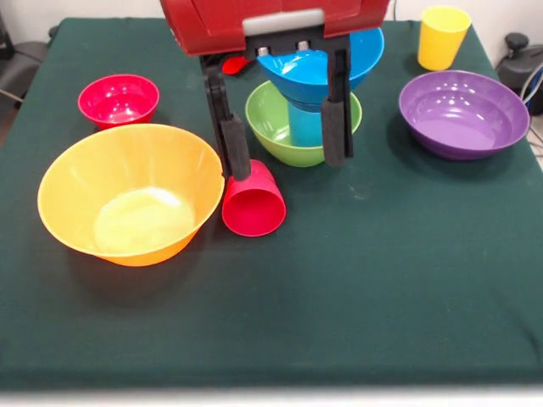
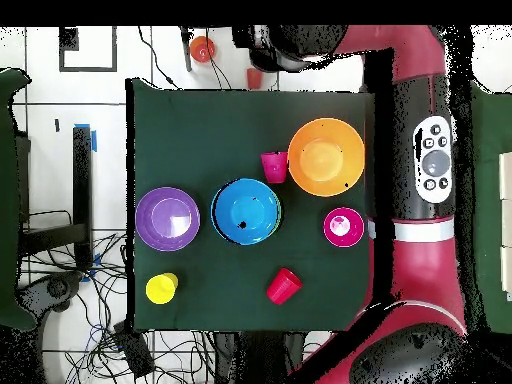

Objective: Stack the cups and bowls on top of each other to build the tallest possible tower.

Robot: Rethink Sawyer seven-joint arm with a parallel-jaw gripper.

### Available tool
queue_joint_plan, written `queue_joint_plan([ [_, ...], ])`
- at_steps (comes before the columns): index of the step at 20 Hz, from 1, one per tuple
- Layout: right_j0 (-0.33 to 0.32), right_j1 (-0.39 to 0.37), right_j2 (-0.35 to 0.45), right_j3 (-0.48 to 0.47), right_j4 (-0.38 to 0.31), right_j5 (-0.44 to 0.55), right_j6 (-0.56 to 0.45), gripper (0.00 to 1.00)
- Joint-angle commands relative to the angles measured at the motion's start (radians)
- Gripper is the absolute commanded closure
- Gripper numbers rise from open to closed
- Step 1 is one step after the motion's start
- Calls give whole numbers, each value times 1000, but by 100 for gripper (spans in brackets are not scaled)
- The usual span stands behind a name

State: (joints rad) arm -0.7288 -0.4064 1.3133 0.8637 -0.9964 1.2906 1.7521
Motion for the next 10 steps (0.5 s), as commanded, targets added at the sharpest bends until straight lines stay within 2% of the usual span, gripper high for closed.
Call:
queue_joint_plan([
  [1,6,-36,-203,151,42,-83,182,0],
  [5,6,-27,-232,145,93,-94,172,0],
  [10,24,-2,-270,93,144,-102,141,0],
])
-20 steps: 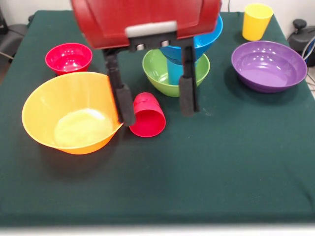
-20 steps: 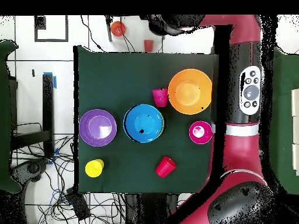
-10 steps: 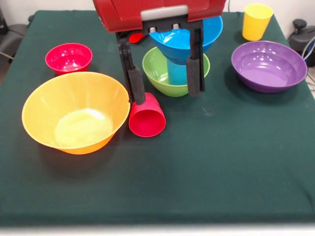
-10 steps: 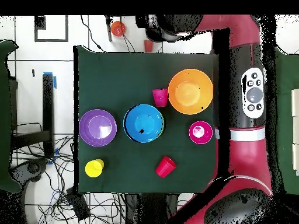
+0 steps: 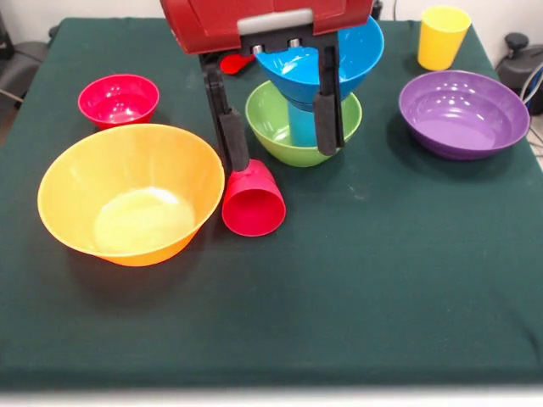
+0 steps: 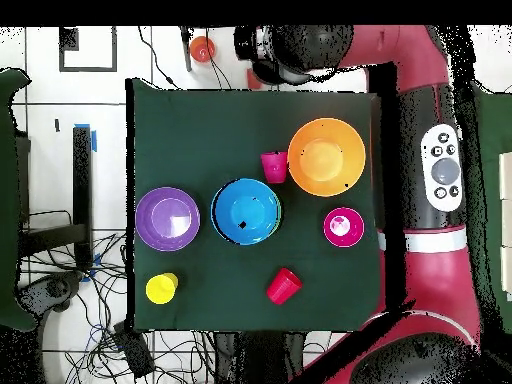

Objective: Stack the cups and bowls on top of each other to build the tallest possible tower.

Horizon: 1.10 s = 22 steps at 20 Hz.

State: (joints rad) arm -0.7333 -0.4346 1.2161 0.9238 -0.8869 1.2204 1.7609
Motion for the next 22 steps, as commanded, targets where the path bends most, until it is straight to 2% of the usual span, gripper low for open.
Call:
queue_joint_plan([
  [1,30,29,-181,25,39,-39,128,0],
  [4,39,36,-208,0,42,-65,125,0],
  [8,51,67,-224,-59,45,-83,65,0],
  [22,73,125,-266,-144,89,-117,2,0],
])
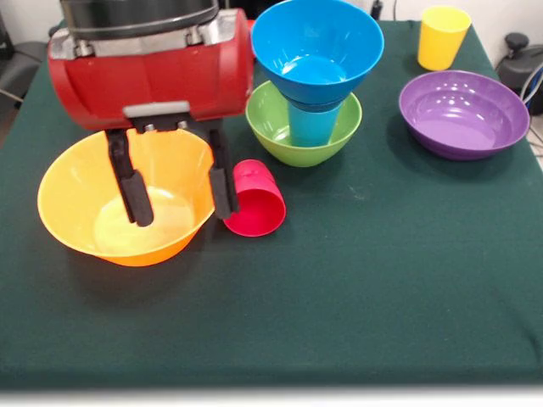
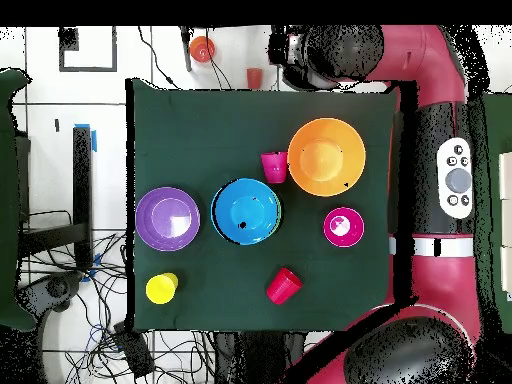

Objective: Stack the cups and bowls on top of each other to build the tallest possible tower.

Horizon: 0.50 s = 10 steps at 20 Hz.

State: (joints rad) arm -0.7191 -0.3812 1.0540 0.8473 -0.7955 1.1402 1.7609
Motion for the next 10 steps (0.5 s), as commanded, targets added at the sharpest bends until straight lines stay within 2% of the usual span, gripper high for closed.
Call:
queue_joint_plan([
  [1,61,79,-104,-77,-1,-36,-9,0],
  [7,98,123,-82,-214,-24,7,-79,0],
  [10,101,120,-88,-211,-17,1,-78,0],
])
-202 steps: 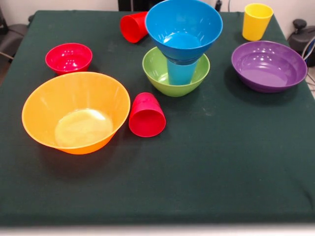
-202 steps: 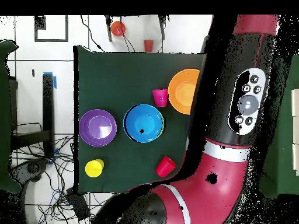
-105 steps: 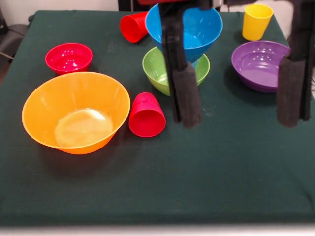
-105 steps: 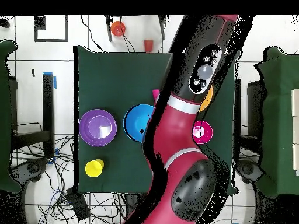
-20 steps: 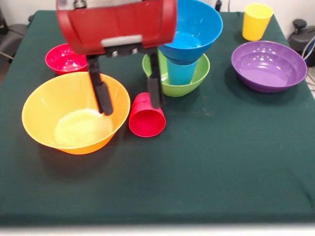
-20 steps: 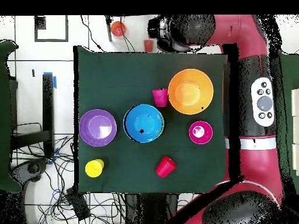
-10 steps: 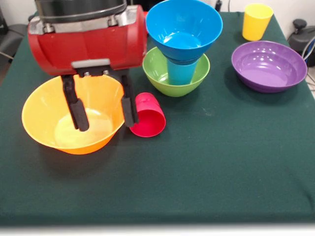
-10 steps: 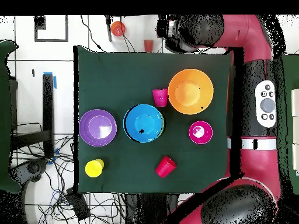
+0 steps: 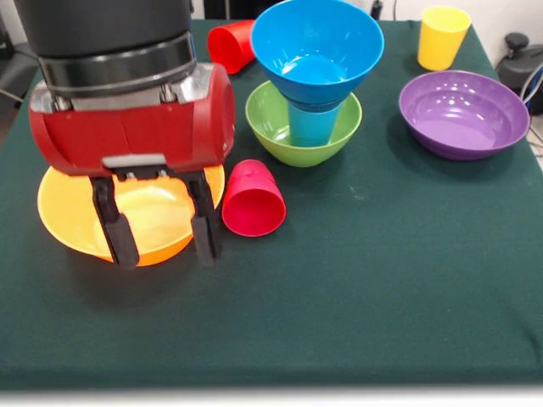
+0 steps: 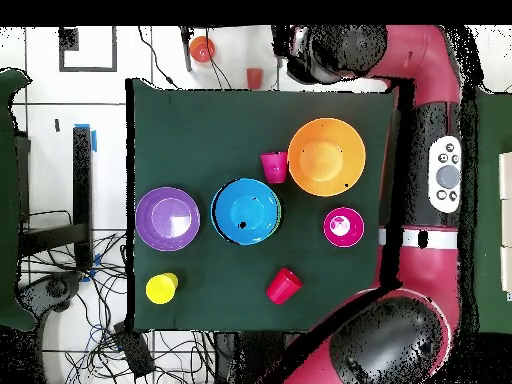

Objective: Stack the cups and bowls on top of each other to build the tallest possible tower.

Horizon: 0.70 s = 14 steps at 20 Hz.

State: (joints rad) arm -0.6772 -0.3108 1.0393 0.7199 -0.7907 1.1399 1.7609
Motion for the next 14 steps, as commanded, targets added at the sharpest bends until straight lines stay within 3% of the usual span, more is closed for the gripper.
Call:
queue_joint_plan([
  [1,62,50,-74,-88,-21,2,-80,0],
  [8,58,52,-89,-63,-7,-35,-64,0],
  [14,45,-4,-123,16,8,-12,-38,0],
])
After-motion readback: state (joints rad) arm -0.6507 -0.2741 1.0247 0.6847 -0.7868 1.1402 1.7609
